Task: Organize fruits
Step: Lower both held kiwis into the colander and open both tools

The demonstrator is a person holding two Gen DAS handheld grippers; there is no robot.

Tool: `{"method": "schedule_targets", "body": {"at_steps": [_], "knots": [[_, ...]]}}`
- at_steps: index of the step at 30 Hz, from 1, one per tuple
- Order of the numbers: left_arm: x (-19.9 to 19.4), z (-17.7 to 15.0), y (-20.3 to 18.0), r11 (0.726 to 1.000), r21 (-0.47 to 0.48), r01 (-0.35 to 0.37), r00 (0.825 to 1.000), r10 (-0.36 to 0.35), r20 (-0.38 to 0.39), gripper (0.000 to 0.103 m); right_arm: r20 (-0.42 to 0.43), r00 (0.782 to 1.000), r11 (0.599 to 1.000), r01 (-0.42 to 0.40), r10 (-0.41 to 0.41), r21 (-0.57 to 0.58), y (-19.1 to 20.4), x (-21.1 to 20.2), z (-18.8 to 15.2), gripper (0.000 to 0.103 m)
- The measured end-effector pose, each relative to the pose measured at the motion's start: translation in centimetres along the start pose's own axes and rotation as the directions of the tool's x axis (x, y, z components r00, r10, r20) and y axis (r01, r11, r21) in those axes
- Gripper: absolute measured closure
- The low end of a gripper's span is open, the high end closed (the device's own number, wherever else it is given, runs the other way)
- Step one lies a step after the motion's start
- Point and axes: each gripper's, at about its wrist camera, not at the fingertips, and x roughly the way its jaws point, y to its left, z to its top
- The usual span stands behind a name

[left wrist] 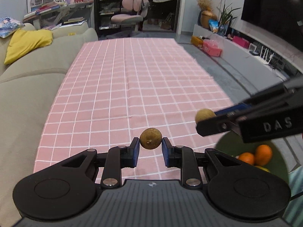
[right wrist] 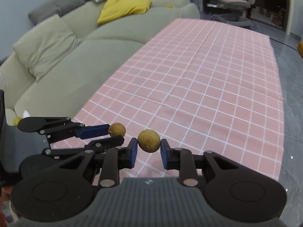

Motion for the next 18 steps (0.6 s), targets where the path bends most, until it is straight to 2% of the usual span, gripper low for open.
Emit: {"method": "schedule_targets", "body": {"at_steps": [4, 8, 13, 15, 18], "knots": [[-2.2, 0.5, -1.0, 0.999, 0.004, 0.048, 0.999, -0.049, 0.02, 0.075, 0.037, 0.999, 0.998, -0.015, 0.013, 0.065, -0.3, -3.7, -2.1, 0.081], [-3.6, 0.6, -2.7, 0.99, 0.025, 0.139, 0.99, -0.139, 0.012, 0.075, 0.055, 0.998, 0.995, 0.023, -0.028, 0.099, -1.0, -6.7, -4.9, 0.081], [-3.1, -0.2, -5.2, 0.973, 0.054, 0.224, 0.972, -0.22, -0.077, 0.075, 0.043, 0.997, 0.984, 0.057, -0.065, 0.166, -2.5, -8.9, -8.4, 0.081], [-2.4, -0.6, -6.2, 0.963, 0.058, 0.261, 0.96, -0.253, -0.122, 0.075, 0.027, 0.997, 0.979, 0.068, -0.075, 0.193, -3.1, -9.4, -9.9, 0.081], [-0.9, -1.3, -7.3, 0.948, 0.038, 0.315, 0.931, -0.301, -0.205, 0.075, -0.023, 0.997, 0.979, 0.078, -0.075, 0.189, -3.7, -9.4, -11.6, 0.081]]}}
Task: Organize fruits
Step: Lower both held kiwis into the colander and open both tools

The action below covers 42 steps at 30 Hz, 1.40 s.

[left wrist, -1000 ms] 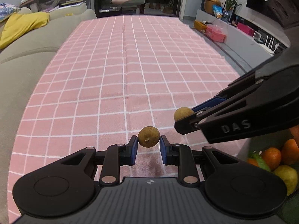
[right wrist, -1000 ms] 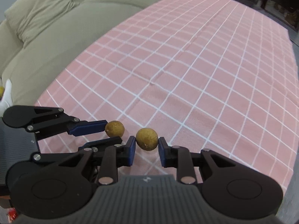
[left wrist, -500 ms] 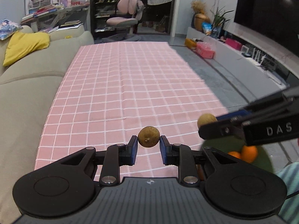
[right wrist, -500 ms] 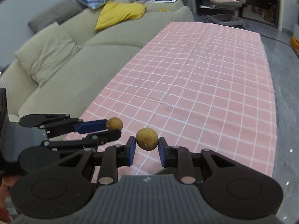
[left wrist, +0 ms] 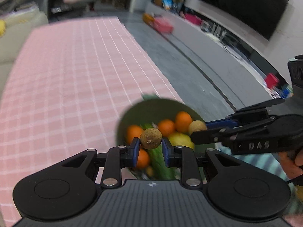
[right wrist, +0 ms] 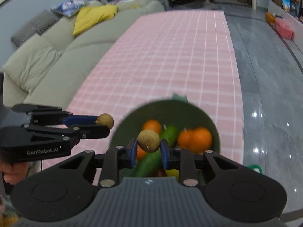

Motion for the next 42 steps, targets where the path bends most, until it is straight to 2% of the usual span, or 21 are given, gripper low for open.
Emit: {"method": "schedule_targets", "body": {"at_steps": [4, 8, 17, 22, 29, 33, 39, 40, 41, 42], "knots": [[2.2, -0.6, -0.8, 0.999, 0.036, -0.013, 0.997, 0.016, -0.082, 0.075, -0.105, 0.994, 0.995, 0.012, -0.023, -0.096, 0.2, 1.4, -1.0, 0.081], [3.3, -1.0, -1.3, 0.999, 0.051, 0.0, 0.988, 0.008, -0.152, 0.075, -0.219, 0.974, 0.984, 0.02, -0.06, -0.178, 0.3, 3.5, -1.5, 0.081], [5.4, -1.1, -1.5, 0.997, 0.07, -0.036, 0.969, 0.052, -0.243, 0.075, -0.363, 0.929, 0.98, -0.006, -0.068, -0.201, -0.1, 7.5, -2.0, 0.081], [6.3, -1.4, -1.7, 0.993, 0.098, -0.064, 0.956, 0.089, -0.281, 0.075, -0.383, 0.922, 0.984, -0.009, -0.061, -0.177, -0.4, 8.4, -2.2, 0.081], [7.4, -1.6, -1.6, 0.993, 0.091, -0.073, 0.943, 0.098, -0.317, 0.075, -0.39, 0.919, 0.986, -0.011, -0.055, -0.164, -0.6, 8.9, -2.1, 0.08], [7.4, -1.7, -1.5, 0.994, 0.089, -0.07, 0.945, 0.095, -0.314, 0.074, -0.387, 0.92, 0.985, -0.01, -0.058, -0.171, -0.4, 8.7, -2.0, 0.08], [6.1, -1.4, -1.6, 0.993, 0.089, -0.081, 0.953, 0.103, -0.286, 0.066, -0.357, 0.932, 0.983, -0.001, -0.065, -0.182, -0.1, 6.9, -1.6, 0.079], [5.6, -1.3, -1.6, 0.993, 0.087, -0.08, 0.957, 0.101, -0.272, 0.065, -0.344, 0.937, 0.983, 0.0, -0.065, -0.185, 0.0, 6.4, -1.5, 0.074], [5.0, -1.2, -1.6, 0.994, 0.083, -0.078, 0.963, 0.097, -0.253, 0.064, -0.325, 0.943, 0.982, 0.003, -0.066, -0.189, 0.2, 5.7, -1.4, 0.064], [4.3, -1.1, -1.6, 0.994, 0.076, -0.078, 0.969, 0.093, -0.23, 0.064, -0.301, 0.951, 0.981, 0.009, -0.069, -0.195, 0.4, 5.1, -1.2, 0.062]]}}
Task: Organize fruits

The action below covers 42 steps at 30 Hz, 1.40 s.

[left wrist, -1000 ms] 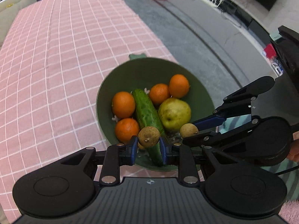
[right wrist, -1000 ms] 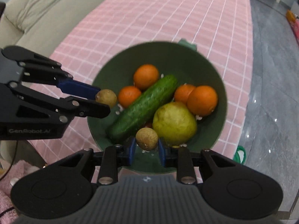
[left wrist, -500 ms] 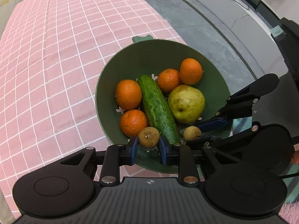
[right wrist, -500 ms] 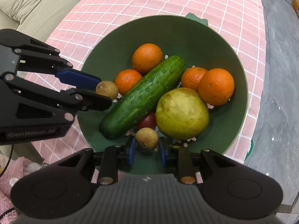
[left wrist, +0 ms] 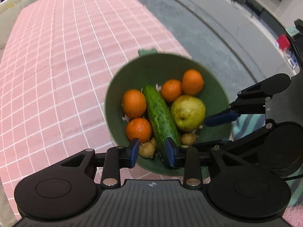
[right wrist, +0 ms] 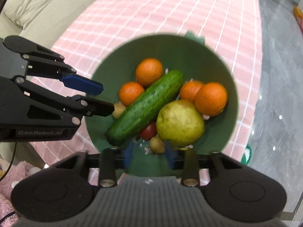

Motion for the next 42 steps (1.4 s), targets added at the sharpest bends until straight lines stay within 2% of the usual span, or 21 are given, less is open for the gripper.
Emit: {"method": "schedule_targets", "body": {"at_steps": [5, 6, 7, 8, 11, 13, 15, 17, 20, 23, 26, 31, 33, 35, 38, 42], "knots": [[-3.6, -0.4, 0.5, 0.998, -0.051, -0.031, 0.992, 0.037, 0.124, 0.062, 0.163, 0.986, 0.999, 0.038, -0.039, 0.01, 0.8, -4.3, -0.4, 0.06], [-4.4, -0.6, 0.5, 0.997, -0.06, -0.044, 0.987, 0.053, 0.15, 0.059, 0.194, 0.98, 0.999, 0.046, -0.049, 0.02, 1.0, -5.2, -0.6, 0.058], [-5.1, -0.8, 0.5, 0.996, -0.069, -0.059, 0.98, 0.071, 0.184, 0.057, 0.227, 0.972, 0.998, 0.055, -0.06, 0.031, 1.2, -6.0, -0.7, 0.048], [-6.0, -1.1, 0.5, 0.994, -0.079, -0.074, 0.971, 0.09, 0.222, 0.055, 0.264, 0.962, 0.997, 0.063, -0.072, 0.043, 1.4, -7.0, -0.9, 0.042], [-8.4, -2.2, 0.0, 0.991, -0.091, -0.099, 0.94, 0.123, 0.319, 0.055, 0.358, 0.929, 0.995, 0.082, -0.1, 0.063, 2.2, -9.3, -1.6, 0.04], [-9.9, -3.1, -0.4, 0.989, -0.097, -0.109, 0.91, 0.139, 0.39, 0.051, 0.424, 0.896, 0.991, 0.105, -0.129, 0.079, 2.8, -10.8, -2.2, 0.038], [-11.2, -4.3, -1.0, 0.986, -0.102, -0.132, 0.874, 0.164, 0.457, 0.037, 0.485, 0.86, 0.987, 0.131, -0.158, 0.089, 3.7, -11.9, -3.0, 0.036], [-12.0, -5.3, -1.8, 0.981, -0.106, -0.16, 0.845, 0.192, 0.5, 0.033, 0.536, 0.823, 0.982, 0.161, -0.19, 0.1, 4.6, -12.8, -4.0, 0.031], [-12.3, -6.5, -2.6, 0.972, -0.11, -0.207, 0.822, 0.234, 0.52, 0.029, 0.579, 0.786, 0.976, 0.189, -0.216, 0.107, 5.7, -13.4, -5.6, 0.029], [-12.2, -7.7, -3.3, 0.962, -0.119, -0.245, 0.808, 0.271, 0.524, 0.023, 0.601, 0.762, 0.97, 0.211, -0.239, 0.119, 6.6, -13.4, -7.3, 0.027], [-11.7, -8.5, -3.8, 0.95, -0.127, -0.284, 0.804, 0.308, 0.509, 0.021, 0.6, 0.756, 0.964, 0.237, -0.261, 0.122, 7.3, -12.6, -8.8, 0.024], [-11.0, -10.1, -5.0, 0.925, -0.14, -0.352, 0.787, 0.374, 0.49, 0.017, 0.583, 0.754, 0.953, 0.251, -0.303, 0.17, 7.8, -11.2, -10.2, 0.024], [-10.9, -10.9, -5.0, 0.916, -0.16, -0.368, 0.795, 0.4, 0.456, 0.017, 0.575, 0.759, 0.952, 0.242, -0.306, 0.188, 7.9, -10.8, -10.3, 0.021], [-10.5, -11.2, -4.7, 0.913, -0.188, -0.361, 0.811, 0.407, 0.42, 0.017, 0.576, 0.757, 0.951, 0.241, -0.308, 0.193, 8.2, -10.4, -10.6, 0.014], [-9.9, -11.5, -3.8, 0.909, -0.222, -0.353, 0.824, 0.414, 0.386, 0.017, 0.568, 0.764, 0.952, 0.245, -0.307, 0.184, 8.7, -9.6, -10.8, 0.014], [-9.2, -12.4, -2.9, 0.905, -0.262, -0.336, 0.845, 0.413, 0.34, 0.017, 0.536, 0.787, 0.952, 0.247, -0.305, 0.179, 8.7, -8.5, -10.8, 0.014]]}}
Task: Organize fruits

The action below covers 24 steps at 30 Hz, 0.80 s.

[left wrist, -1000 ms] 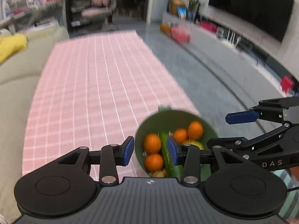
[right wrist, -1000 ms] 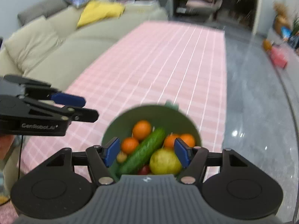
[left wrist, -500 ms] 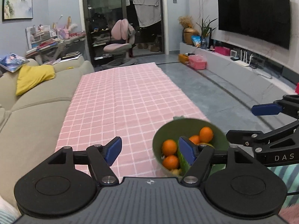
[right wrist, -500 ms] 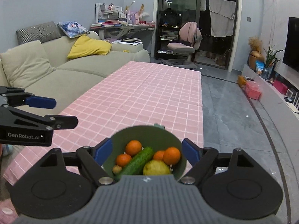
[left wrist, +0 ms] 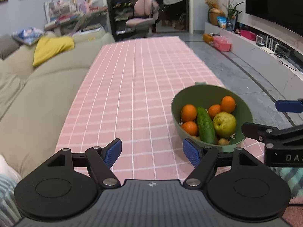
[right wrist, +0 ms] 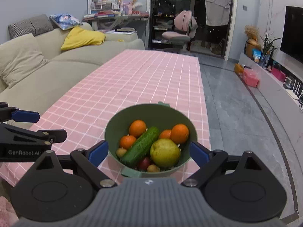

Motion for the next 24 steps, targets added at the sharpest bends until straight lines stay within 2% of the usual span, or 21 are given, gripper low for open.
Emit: {"method": "schedule_targets", "body": {"at_steps": [5, 9, 24], "knots": [[0.3, -0.2, 0.4, 0.999, -0.043, 0.003, 0.999, -0.005, -0.036, 0.017, -0.04, 0.999, 1.0, -0.006, 0.006, 0.002, 0.0, 1.0, -0.4, 0.013], [0.3, -0.4, 0.0, 0.999, -0.032, 0.014, 0.999, -0.015, -0.039, 0.017, -0.064, 0.998, 1.0, -0.007, 0.007, 0.008, -0.1, 1.6, -0.7, 0.013], [0.3, -0.2, 0.1, 0.999, -0.043, 0.015, 0.998, -0.017, -0.059, 0.017, -0.068, 0.998, 1.0, 0.0, 0.0, 0.004, 0.3, 1.5, -0.8, 0.013]]}}
